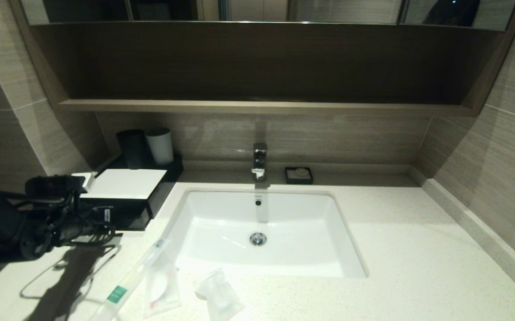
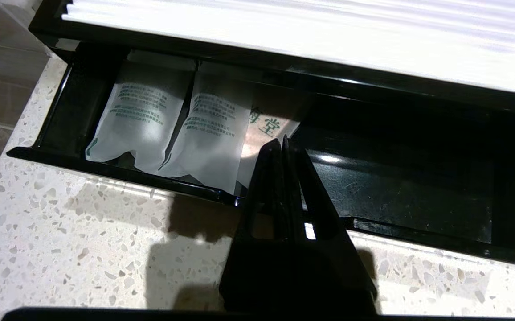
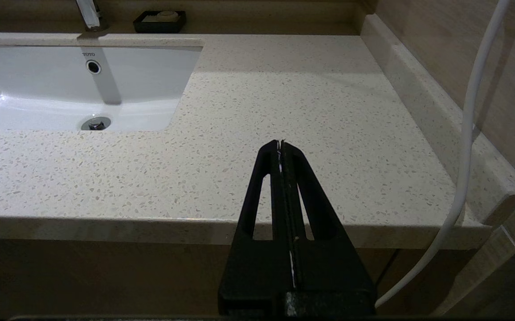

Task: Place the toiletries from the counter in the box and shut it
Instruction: Open the drawer

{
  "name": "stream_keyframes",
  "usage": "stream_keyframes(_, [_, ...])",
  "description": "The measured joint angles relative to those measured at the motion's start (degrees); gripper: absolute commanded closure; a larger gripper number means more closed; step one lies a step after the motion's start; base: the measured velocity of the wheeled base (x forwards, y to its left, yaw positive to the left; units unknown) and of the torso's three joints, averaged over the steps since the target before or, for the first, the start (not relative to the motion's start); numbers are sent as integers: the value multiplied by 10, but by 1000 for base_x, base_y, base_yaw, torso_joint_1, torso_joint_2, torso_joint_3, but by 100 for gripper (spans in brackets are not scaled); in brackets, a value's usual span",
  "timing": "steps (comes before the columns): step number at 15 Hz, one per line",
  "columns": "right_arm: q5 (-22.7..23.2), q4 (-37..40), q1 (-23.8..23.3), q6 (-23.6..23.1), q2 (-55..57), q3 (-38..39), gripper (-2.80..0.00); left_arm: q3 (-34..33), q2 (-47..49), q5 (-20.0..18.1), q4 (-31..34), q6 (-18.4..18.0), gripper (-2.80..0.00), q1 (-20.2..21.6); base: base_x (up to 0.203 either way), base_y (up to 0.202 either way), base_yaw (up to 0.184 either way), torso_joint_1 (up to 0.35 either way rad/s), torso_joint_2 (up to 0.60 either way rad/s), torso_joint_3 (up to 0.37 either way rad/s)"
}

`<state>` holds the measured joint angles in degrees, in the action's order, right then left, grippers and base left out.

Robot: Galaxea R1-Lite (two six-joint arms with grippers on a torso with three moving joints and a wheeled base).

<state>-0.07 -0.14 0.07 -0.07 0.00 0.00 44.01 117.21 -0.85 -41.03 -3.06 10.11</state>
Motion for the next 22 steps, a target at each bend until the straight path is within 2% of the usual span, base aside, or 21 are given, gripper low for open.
stream_keyframes(11, [0, 0, 0, 0, 0, 0, 0, 16, -28, 1, 89, -4, 0, 0, 0, 0, 0, 0, 0, 0])
stream_keyframes(22, [0, 0, 0, 0, 0, 0, 0, 24, -52, 1, 163, -24, 0, 0, 0, 0, 0, 0, 0, 0])
